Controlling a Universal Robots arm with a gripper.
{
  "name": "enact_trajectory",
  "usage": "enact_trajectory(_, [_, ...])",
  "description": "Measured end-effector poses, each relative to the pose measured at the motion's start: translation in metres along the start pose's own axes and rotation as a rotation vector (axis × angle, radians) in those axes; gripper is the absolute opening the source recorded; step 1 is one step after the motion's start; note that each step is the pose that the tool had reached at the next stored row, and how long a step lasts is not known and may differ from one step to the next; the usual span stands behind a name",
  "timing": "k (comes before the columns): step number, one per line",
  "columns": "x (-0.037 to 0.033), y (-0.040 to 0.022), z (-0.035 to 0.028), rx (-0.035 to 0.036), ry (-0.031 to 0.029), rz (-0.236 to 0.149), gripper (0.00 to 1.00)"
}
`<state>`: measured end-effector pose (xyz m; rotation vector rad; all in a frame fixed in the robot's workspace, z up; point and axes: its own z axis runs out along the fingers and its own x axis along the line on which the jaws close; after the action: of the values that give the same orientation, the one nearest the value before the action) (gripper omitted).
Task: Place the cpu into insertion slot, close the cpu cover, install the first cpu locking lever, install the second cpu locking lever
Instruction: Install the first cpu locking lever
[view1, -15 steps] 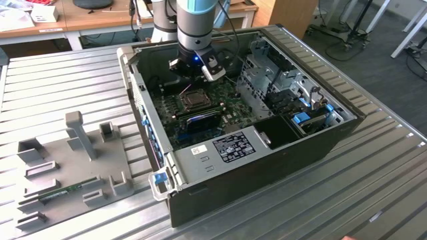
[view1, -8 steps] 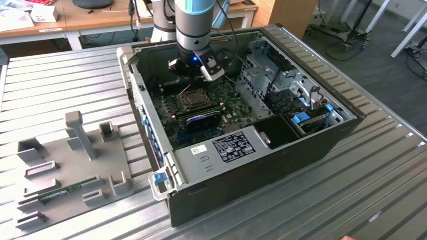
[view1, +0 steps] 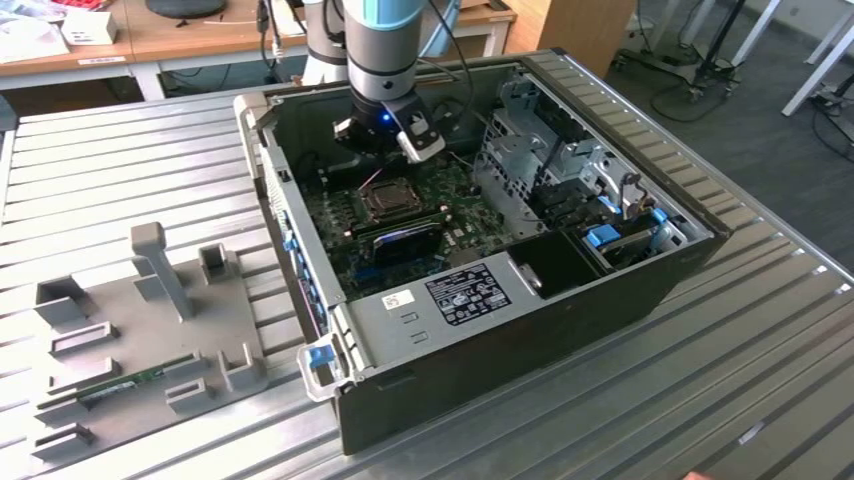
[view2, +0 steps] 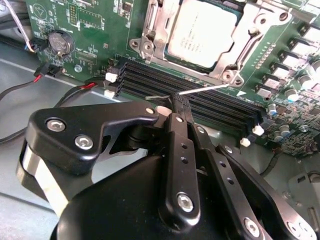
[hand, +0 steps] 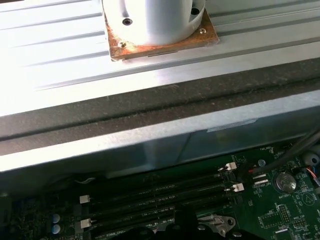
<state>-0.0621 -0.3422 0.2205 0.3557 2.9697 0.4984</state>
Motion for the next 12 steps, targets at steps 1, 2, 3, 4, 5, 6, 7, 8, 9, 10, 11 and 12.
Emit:
enact_trajectory(1, [0.0003,0.0000,0.0000,-0.0001,-0.0003,0.000,0.11])
enact_trajectory(2, [0.0005,0.0001,0.0000,-0.0001,-0.0006,0.000,0.11])
enact_trajectory(3, [0.0006,0.0003,0.0001,-0.0002,-0.0008,0.000,0.11])
enact_trajectory(4, [0.0008,0.0003,0.0001,-0.0003,-0.0010,0.000,0.11])
enact_trajectory(5, [0.0010,0.0005,0.0001,-0.0002,-0.0013,0.000,0.11])
enact_trajectory(6, [0.0011,0.0007,0.0002,-0.0003,-0.0015,-0.001,0.11])
enact_trajectory(7, [0.0013,0.0010,0.0003,-0.0004,-0.0017,-0.001,0.11])
enact_trajectory(8, [0.0015,0.0011,0.0003,-0.0004,-0.0019,-0.001,0.11])
enact_trajectory(9, [0.0017,0.0013,0.0004,-0.0005,-0.0021,-0.001,0.11])
enact_trajectory(10, [0.0018,0.0014,0.0004,-0.0006,-0.0022,-0.001,0.11])
enact_trajectory(11, [0.0019,0.0015,0.0005,-0.0007,-0.0024,-0.001,0.11])
enact_trajectory(12, [0.0020,0.0015,0.0004,-0.0007,-0.0025,-0.001,0.11])
